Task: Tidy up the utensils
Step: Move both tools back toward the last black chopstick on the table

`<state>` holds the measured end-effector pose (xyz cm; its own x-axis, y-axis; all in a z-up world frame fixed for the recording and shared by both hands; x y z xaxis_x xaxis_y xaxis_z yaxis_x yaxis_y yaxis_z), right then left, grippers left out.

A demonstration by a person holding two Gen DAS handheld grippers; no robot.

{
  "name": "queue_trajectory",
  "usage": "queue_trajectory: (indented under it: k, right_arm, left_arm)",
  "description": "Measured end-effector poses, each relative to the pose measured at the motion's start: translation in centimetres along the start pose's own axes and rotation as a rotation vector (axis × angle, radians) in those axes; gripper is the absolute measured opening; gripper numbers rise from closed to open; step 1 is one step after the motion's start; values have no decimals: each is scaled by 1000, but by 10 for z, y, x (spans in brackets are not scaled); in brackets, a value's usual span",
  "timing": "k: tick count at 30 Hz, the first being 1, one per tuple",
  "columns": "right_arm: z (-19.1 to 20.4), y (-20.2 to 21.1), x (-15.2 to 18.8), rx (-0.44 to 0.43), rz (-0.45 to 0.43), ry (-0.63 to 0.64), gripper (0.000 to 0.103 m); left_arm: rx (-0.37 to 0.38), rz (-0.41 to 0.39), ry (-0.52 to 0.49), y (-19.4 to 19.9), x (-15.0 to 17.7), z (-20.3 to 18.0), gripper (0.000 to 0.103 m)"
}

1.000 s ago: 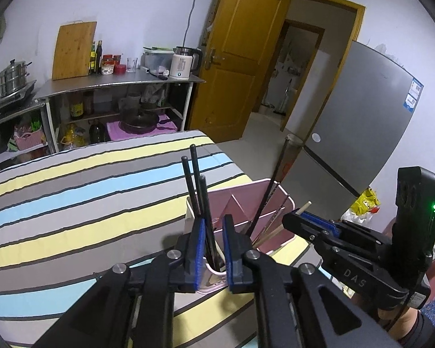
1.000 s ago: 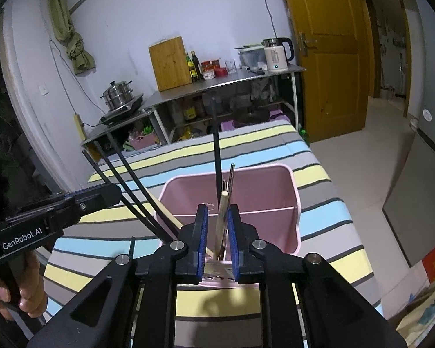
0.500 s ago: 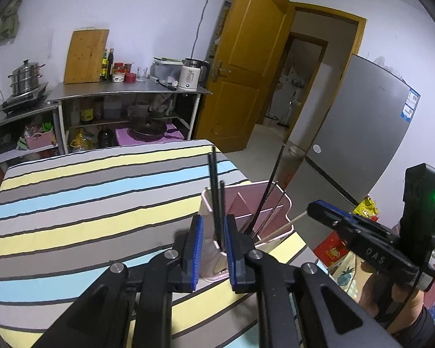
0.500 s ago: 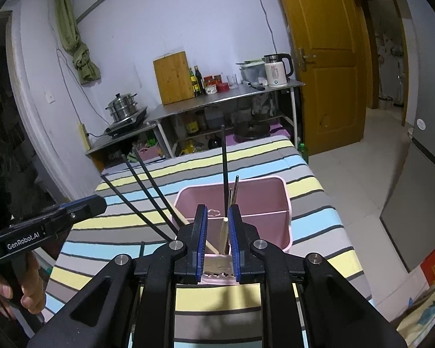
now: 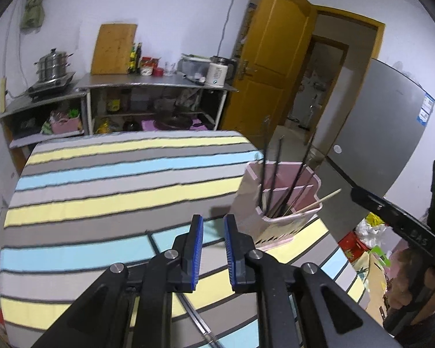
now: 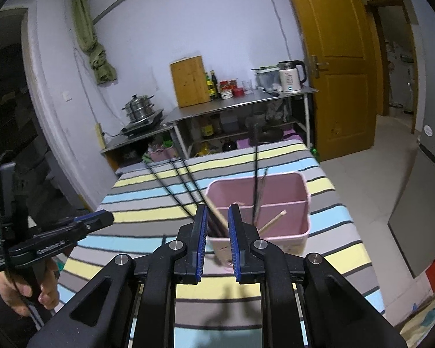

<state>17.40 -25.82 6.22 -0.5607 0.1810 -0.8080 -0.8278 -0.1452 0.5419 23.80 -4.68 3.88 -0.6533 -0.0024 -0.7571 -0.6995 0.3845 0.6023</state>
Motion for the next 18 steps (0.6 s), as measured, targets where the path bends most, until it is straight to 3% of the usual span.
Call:
queue_trajectory:
  k: [3,7,18]
  right_arm:
    - [12,-4,9,-21,19,20,15]
    - [25,-14,23,-50,54,34,15]
    - [53,-54,65,-109,170,73,15]
  left_arm:
    - [-28,24,25,-5,13,16,14]
    - [-52,56,60,-14,35,35,24]
    - [-108,174,137,-61,95,70,24]
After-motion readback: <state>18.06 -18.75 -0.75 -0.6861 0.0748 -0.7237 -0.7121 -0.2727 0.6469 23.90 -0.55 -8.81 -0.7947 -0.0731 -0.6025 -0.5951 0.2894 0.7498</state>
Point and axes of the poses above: each gripper's, at about its wrist camera, not at the fingertips, and y roughly against the way its jaws point, z to its left, x to its underside, the point moved 7 cm from there along -y, roughly the way its jaws point, and after that the axes turned 2 degrees about -z, right-handed, at the moved point
